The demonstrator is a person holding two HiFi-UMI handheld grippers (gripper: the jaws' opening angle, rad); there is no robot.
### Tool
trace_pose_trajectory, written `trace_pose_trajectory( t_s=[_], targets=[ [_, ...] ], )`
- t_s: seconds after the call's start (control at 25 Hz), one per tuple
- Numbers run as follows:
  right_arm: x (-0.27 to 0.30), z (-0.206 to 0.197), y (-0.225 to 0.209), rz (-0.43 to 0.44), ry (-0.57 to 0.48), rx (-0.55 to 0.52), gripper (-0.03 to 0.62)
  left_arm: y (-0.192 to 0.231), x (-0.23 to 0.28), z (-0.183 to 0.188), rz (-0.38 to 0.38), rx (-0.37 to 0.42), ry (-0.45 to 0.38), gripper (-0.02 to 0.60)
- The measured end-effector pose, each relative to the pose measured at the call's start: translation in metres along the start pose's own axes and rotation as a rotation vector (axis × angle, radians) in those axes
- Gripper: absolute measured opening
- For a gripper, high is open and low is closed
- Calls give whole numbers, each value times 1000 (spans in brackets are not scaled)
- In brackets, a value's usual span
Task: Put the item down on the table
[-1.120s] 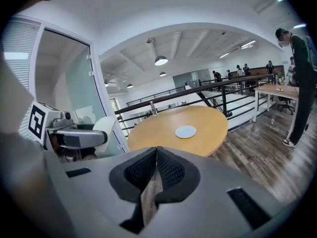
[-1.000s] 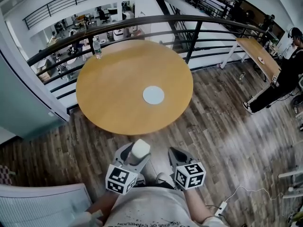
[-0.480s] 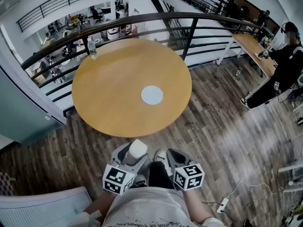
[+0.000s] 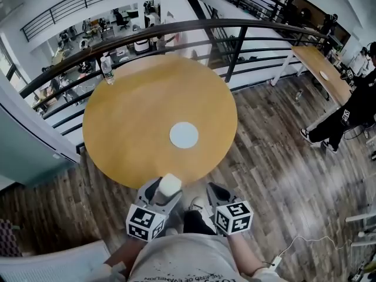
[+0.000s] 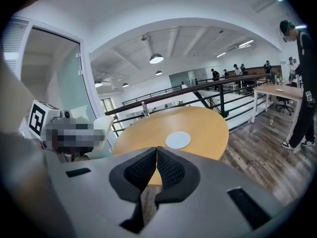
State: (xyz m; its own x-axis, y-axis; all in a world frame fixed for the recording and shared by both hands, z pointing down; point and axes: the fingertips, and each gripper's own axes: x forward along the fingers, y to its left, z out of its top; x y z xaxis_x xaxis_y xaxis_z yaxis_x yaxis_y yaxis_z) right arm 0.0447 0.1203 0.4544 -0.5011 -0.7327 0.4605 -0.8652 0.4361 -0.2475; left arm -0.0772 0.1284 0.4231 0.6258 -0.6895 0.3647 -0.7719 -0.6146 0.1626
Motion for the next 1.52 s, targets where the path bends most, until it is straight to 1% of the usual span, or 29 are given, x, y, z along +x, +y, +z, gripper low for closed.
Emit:
trace_pose_trajectory(
  t_s=[0.16,0.32,0.48,0.68,0.88,1.08,1.24,1.36,1.52],
  targets=[
    [21,24,-33,7,0,-2,26,12,30,22,24,0,-14,322],
    [37,44,-55,32,-4,-8,26,22,55,35,51,-20,-13,322],
    [54,55,-76,59,11,-11,26,29,84,49,71,-36,-18,322],
    [64,65,-95,86,25,-17,26,28,109,61,84,-56,-21,322],
    [79,73,-106,89,40,-20,26,39,123,65,95,-62,-15,322],
    [87,79,-110,53,41,-21,26,49,128,71,78,-49,1,322],
    [92,82,-104,38,37,-17,26,57,132,73,50,-26,25,322],
    [99,80,-108,12,48,-28,26,64,136,76,38,-1,31,322],
    [106,81,-109,-1,50,-9,26,75,140,73,34,-1,49,322]
  ],
)
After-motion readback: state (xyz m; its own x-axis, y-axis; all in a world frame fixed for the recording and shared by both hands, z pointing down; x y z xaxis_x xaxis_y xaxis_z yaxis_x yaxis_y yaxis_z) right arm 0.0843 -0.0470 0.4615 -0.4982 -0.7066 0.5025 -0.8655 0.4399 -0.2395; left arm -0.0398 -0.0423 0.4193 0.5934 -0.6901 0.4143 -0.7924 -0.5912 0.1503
